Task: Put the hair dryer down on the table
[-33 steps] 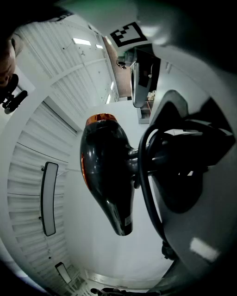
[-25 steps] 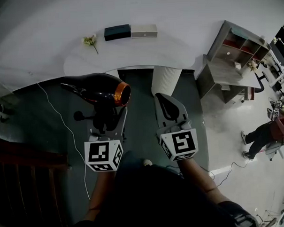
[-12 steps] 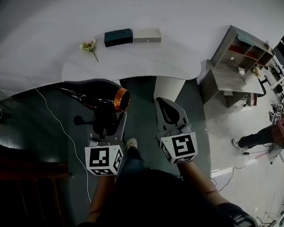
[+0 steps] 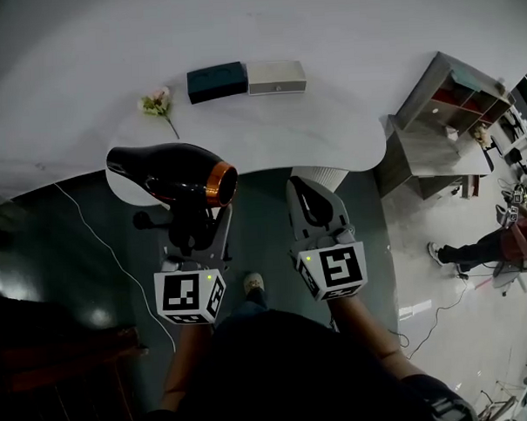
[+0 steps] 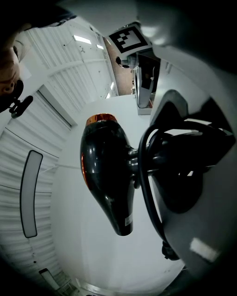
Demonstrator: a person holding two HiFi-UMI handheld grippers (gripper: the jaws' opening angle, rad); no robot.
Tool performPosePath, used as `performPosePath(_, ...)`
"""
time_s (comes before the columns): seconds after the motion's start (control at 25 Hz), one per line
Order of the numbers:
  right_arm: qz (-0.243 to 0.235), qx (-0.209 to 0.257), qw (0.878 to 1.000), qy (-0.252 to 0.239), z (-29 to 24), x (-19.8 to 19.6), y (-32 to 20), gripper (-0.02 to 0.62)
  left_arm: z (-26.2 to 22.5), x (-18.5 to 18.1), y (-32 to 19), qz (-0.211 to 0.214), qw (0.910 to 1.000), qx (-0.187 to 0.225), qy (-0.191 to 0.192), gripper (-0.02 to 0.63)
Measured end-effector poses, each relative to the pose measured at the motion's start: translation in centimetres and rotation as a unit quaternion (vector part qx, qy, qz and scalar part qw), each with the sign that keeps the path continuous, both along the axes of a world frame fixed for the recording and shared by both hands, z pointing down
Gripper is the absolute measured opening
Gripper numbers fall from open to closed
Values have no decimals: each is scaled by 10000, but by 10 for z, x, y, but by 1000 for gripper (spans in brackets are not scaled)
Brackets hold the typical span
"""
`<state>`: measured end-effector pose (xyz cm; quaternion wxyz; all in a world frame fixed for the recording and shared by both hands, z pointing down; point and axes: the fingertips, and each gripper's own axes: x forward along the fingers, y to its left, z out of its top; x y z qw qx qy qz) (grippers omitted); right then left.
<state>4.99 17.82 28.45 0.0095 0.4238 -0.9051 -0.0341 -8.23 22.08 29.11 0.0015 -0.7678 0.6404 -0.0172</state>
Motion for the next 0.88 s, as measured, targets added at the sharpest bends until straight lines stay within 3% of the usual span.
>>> performPosePath(0.36,395,118,9991,61,3,-35,-66,14,7,-40,-75,360,9993,52,103,296)
performPosePath(0.88,510,-22,9983,265,18,-52,-101,12,32,-57,-113,486,9981,-189,342,296)
